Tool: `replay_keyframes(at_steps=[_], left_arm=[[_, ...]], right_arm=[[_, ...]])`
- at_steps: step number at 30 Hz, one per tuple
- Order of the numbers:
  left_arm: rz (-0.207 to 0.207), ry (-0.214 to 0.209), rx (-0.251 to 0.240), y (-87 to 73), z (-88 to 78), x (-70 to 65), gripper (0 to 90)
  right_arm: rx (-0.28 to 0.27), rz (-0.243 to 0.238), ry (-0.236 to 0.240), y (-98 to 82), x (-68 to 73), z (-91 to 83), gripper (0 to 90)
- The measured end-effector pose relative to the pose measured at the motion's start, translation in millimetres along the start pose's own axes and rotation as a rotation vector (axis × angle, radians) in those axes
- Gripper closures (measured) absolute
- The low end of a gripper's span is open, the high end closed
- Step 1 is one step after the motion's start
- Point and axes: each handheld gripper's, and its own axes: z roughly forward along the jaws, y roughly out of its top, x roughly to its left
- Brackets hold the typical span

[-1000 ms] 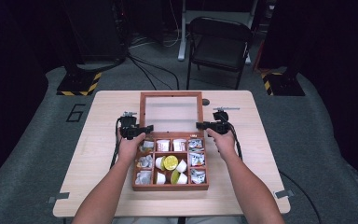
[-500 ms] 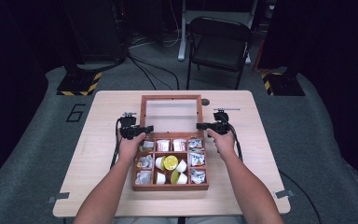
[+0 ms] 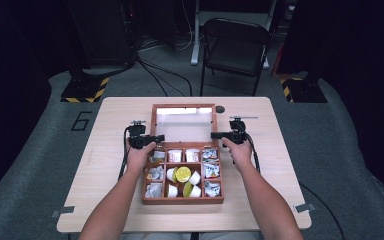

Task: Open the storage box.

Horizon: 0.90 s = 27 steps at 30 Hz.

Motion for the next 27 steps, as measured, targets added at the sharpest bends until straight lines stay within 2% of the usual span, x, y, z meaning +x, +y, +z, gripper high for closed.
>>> replay_keyframes(at_steps=[8, 17, 20, 27], left_arm=[[-0.016, -0.001, 0.010, -0.2, 1.0, 1.1, 32.9], [-0.010, 0.000, 0.009, -0.8, 1.9, 1.6, 32.1], [0.001, 0.005, 0.014, -1.0, 1.4, 2.0, 31.9], [-0.002, 0.003, 0.023, -1.3, 0.9, 2.9, 32.1]], right_arm=[[0.006, 0.021, 0.009, -0.4, -2.2, 1.2, 59.4], [0.016, 0.052, 0.014, -0.8, -4.3, 2.1, 59.4], [0.029, 0.076, 0.021, -0.8, -4.6, 2.2, 59.4], [0.031, 0.087, 0.028, -1.3, -7.5, 3.4, 59.3]])
